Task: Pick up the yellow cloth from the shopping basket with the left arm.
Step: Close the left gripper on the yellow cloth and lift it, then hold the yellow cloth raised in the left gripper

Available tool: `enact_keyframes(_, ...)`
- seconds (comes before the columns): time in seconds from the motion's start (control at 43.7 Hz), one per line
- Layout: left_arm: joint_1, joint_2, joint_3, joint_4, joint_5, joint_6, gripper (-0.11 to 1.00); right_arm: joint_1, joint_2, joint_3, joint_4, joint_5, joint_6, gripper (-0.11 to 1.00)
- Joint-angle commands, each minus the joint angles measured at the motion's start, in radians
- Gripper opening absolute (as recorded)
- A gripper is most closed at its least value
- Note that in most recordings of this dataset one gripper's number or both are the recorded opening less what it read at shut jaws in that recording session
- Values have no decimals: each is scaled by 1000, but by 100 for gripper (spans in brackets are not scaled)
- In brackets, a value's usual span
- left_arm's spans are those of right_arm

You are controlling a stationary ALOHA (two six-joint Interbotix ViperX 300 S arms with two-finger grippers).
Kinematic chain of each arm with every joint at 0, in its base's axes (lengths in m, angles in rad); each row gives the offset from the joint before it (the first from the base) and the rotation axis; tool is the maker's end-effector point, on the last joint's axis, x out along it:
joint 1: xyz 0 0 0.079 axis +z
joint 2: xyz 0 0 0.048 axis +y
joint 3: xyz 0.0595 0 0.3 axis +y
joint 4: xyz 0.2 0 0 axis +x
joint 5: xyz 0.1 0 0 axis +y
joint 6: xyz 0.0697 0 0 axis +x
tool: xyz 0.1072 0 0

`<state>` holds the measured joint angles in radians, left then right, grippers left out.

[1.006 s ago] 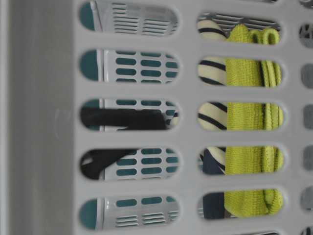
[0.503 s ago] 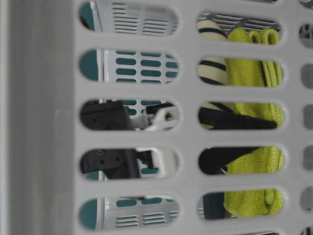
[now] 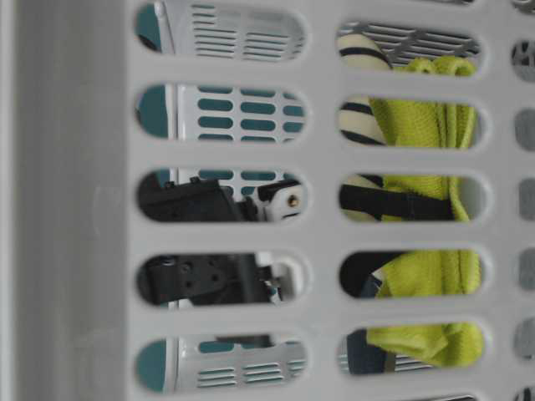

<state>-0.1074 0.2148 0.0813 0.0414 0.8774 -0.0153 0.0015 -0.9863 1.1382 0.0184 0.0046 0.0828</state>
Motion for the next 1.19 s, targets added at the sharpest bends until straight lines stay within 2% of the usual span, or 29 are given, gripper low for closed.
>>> enact_keyframes(0.0, -3, -60, -69, 3, 51, 5, 16, -2, 5, -9, 5, -6, 2, 74)
enact_keyframes(0.206, -3, -118, -241, 5, 261, 5, 16, -2, 0, -5, 5, -8, 2, 74)
enact_keyframes(0.366, -2, -138, -411, 5, 422, 5, 16, -2, 0, 8, 5, -8, 2, 74)
enact_keyframes(0.48, -2, -132, -472, 5, 489, 5, 16, -2, 0, 9, 5, -11, 2, 74)
enact_keyframes(0.595, 2, -127, -492, 5, 520, 5, 16, -2, -3, 9, 5, -12, 2, 74)
enact_keyframes(1.167, 8, -123, -491, 5, 514, 2, 16, -2, -9, 9, 5, -14, 0, 74)
